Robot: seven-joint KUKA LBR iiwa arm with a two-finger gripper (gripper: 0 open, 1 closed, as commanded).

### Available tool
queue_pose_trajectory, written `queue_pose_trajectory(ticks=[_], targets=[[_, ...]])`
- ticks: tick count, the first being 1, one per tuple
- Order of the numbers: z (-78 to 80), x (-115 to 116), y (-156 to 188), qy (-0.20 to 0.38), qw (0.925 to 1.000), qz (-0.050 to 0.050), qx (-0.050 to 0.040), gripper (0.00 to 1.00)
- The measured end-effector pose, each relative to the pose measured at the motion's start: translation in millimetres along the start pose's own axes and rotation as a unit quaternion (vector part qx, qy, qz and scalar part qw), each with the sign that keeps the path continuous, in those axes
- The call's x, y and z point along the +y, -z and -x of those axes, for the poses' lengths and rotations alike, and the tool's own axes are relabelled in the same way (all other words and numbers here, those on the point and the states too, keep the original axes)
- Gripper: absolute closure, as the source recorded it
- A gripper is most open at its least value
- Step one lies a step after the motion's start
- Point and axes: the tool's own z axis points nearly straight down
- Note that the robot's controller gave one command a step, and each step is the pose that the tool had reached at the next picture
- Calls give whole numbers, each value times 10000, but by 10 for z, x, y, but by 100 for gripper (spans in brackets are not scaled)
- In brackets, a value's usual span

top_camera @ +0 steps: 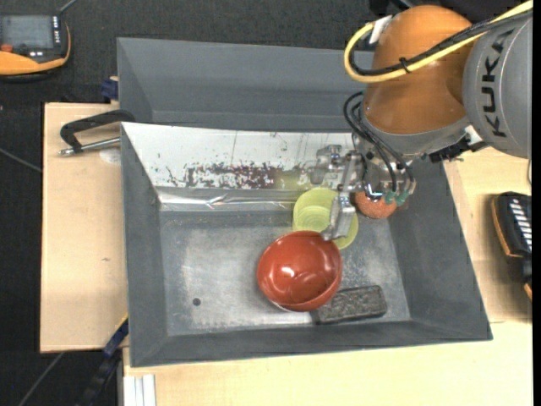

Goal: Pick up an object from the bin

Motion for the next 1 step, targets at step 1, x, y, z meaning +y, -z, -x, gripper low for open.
queue_pose_trajectory(ticks=[1], targets=[[187,379,-1078,-2,10000,10,31,0]])
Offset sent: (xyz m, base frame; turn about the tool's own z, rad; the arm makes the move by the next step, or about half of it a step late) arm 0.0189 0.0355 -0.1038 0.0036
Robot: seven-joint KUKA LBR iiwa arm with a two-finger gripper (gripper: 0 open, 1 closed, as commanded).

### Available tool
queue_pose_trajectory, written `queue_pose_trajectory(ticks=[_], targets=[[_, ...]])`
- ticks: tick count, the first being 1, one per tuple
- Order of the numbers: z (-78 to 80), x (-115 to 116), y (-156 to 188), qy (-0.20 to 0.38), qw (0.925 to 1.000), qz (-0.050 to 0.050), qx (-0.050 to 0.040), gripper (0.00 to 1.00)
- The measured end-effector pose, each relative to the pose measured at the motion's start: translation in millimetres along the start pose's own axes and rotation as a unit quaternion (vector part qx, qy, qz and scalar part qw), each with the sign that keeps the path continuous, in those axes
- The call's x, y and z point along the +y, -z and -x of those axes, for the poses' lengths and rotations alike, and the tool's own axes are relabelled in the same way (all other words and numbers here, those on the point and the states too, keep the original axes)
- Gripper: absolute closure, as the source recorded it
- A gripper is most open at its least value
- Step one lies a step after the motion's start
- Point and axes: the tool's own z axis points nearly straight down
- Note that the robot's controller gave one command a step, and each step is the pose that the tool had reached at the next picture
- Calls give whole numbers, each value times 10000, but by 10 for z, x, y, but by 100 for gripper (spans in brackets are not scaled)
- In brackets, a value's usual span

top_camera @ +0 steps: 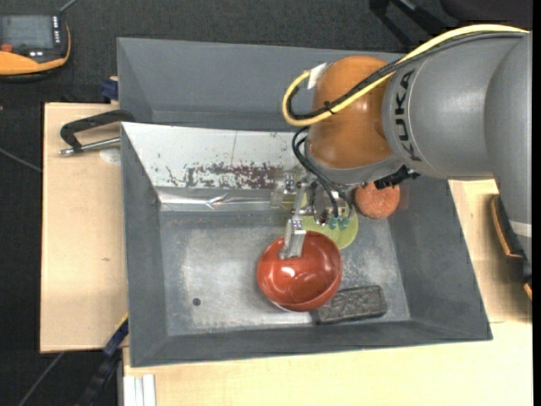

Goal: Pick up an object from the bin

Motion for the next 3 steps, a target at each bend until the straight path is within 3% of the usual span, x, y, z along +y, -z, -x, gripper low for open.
queue_pose_trajectory(ticks=[1,2,3], targets=[[-176,-93,-675,719,9974,4,25,0],[-152,-88,-638,712,9975,10,-12,100],[-80,169,352,611,9981,26,-83,100]])
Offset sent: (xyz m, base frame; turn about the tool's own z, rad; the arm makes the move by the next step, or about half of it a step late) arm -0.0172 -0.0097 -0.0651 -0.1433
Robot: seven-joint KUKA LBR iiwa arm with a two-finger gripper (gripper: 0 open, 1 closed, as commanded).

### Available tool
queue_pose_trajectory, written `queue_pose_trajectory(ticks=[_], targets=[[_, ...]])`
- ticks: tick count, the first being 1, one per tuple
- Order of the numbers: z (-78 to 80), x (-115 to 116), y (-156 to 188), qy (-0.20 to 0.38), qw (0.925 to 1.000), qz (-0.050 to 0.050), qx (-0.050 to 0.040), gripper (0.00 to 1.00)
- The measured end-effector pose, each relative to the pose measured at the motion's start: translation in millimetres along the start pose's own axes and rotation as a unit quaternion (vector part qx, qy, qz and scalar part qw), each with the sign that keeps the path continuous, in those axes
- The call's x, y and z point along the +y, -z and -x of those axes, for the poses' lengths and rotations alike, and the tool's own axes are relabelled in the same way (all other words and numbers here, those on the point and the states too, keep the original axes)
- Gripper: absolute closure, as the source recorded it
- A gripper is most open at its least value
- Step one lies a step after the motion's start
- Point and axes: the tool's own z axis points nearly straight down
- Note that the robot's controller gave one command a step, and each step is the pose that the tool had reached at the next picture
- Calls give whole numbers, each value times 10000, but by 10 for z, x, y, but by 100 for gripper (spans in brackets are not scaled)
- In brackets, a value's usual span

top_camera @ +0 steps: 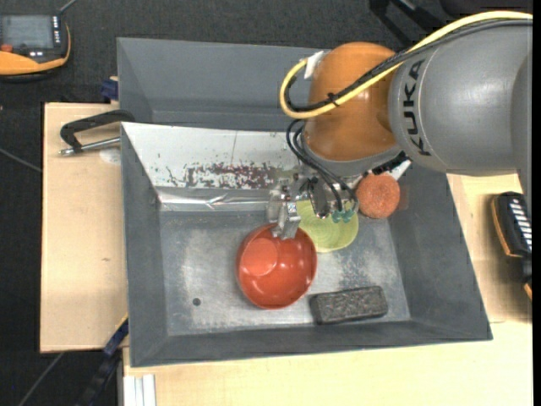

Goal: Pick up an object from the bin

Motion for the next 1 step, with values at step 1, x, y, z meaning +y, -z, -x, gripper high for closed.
queue_pose_trajectory(ticks=[1], targets=[[257,388,1260,407,9991,11,-79,100]])
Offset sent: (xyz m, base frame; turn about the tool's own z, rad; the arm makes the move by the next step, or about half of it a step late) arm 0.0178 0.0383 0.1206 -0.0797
